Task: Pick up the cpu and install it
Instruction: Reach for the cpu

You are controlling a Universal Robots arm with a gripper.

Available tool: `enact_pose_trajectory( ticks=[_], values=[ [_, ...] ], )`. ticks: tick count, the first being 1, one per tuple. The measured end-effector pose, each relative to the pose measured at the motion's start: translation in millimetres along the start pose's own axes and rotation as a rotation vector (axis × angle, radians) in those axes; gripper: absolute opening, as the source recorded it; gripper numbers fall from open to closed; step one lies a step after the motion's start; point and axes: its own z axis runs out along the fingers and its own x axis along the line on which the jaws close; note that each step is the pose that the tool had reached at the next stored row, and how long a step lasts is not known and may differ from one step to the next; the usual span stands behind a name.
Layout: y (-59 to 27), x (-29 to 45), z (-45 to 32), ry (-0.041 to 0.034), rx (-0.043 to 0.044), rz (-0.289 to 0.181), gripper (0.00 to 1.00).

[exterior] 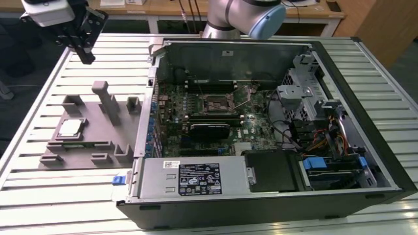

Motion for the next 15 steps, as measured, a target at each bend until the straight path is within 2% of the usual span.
enact_pose_trajectory(
  ticks=[10, 15],
  values=[
    [-2.7, 25.7, -0.4, -0.0002, 0.0002, 0.005, 0.11],
    [-4.1, 37.5, 2.9, -0.0003, 0.0004, 0.008, 0.11]
  ],
)
